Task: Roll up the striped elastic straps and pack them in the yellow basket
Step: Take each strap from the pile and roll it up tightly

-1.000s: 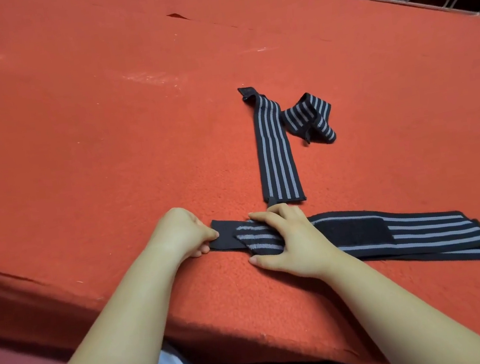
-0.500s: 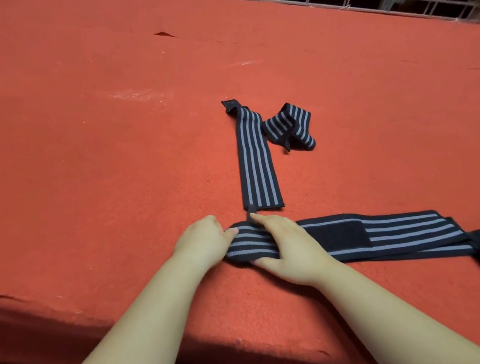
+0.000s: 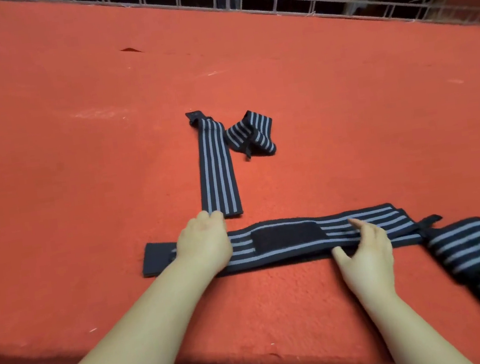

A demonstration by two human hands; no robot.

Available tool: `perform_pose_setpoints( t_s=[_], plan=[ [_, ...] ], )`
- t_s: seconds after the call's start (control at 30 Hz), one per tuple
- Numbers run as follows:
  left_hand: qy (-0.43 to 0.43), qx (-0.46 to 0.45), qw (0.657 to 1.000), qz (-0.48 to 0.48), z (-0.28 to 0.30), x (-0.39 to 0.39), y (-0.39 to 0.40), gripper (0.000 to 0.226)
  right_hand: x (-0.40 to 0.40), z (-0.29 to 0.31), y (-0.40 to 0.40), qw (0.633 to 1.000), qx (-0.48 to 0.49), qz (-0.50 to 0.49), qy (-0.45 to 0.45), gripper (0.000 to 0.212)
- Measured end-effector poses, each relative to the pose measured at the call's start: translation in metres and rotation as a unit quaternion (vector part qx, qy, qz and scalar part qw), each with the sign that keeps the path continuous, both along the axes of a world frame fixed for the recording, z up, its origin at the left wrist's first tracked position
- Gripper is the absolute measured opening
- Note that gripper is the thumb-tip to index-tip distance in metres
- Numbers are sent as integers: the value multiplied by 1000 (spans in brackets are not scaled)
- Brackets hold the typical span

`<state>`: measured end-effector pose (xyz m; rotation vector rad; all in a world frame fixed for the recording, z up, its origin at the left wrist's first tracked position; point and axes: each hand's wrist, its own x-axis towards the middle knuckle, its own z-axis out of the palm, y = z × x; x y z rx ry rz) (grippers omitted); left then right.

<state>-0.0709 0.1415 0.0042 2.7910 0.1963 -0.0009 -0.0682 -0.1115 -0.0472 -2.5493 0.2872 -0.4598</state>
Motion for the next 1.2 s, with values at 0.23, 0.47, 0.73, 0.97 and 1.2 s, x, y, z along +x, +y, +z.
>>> perform_pose_setpoints(
  t_s=[0.23, 0.47, 0.73, 0.97, 1.2],
  plan=[
    [1, -14, 978, -210, -8, 24, -92, 50, 2, 10, -21, 997, -43, -68, 17, 51],
    [52, -42, 965, -252, -25, 44, -125, 58, 25, 30, -66, 999, 16, -46, 9, 52],
    [13, -94, 958, -270, -34, 53, -147, 67, 26, 29, -80, 994, 76, -41, -72, 43],
    [25, -129, 974, -185, -33, 67, -154, 64, 13, 11, -72, 999, -23, -32, -16, 49],
    [69, -68, 984, -152, -29, 75, -126, 29, -1, -1, -51, 994, -2, 107, -18, 52]
  ],
)
